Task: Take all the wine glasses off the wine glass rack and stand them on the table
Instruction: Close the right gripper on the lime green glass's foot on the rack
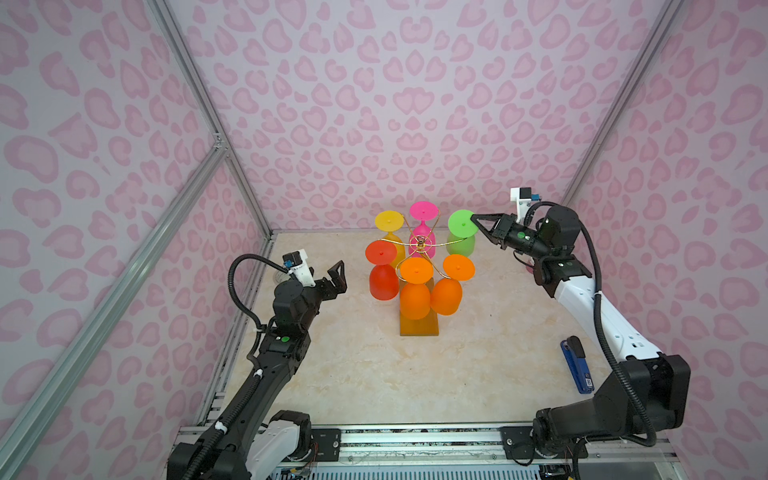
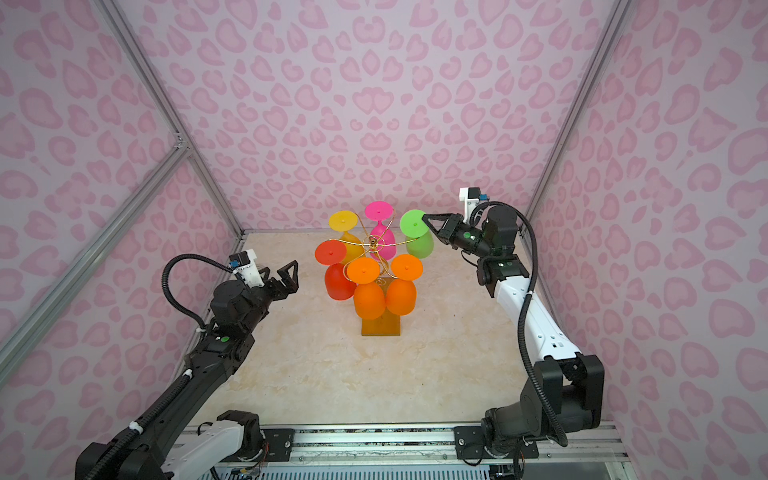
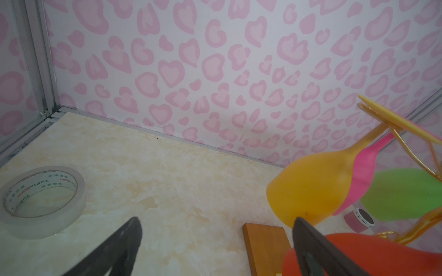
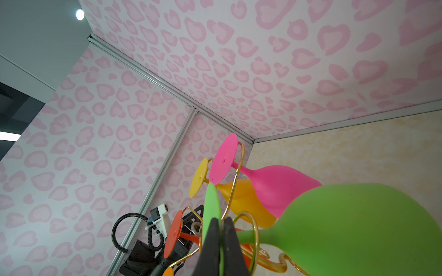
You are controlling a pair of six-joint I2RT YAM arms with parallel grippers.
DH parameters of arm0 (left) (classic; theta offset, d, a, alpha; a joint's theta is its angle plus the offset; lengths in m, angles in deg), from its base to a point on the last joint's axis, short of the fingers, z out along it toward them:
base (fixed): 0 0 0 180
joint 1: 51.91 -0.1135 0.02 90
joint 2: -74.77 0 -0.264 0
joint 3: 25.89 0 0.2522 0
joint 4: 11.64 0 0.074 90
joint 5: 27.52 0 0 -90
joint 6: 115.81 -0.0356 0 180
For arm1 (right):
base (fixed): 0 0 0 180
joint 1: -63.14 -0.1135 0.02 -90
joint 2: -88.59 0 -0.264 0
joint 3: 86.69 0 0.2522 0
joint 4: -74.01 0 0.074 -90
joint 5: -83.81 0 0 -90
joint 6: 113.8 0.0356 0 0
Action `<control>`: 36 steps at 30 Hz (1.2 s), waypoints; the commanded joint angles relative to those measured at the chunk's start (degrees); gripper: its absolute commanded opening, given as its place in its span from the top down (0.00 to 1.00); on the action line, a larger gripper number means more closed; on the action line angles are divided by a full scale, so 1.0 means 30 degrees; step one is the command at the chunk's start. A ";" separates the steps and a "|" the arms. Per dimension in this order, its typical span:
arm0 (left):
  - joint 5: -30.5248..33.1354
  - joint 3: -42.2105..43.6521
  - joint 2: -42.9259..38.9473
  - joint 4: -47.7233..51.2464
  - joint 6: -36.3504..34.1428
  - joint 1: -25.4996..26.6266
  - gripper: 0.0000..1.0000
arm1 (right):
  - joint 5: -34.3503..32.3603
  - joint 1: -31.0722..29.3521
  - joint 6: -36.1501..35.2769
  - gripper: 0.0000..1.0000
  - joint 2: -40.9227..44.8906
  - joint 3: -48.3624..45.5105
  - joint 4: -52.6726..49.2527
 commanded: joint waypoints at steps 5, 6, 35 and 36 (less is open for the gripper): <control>-0.0108 -0.0154 -0.0041 -0.0008 -0.0032 -0.0002 0.00 | 0.0400 0.0325 0.0499 1.00 0.0492 -0.0812 0.1486; -0.0110 -0.0132 -0.0063 0.0020 -0.0035 -0.0009 0.00 | 0.0386 0.0374 0.0486 1.00 0.0579 -0.0933 0.1518; -0.0022 0.0225 -0.0334 0.0021 0.0118 0.0006 0.00 | 0.0433 -0.1365 -0.0015 1.00 0.0537 -0.0343 0.0547; -0.0011 0.0238 -0.0356 0.0049 0.0105 0.0006 0.00 | 0.0448 -0.1405 0.0013 1.00 0.0392 -0.0167 0.0525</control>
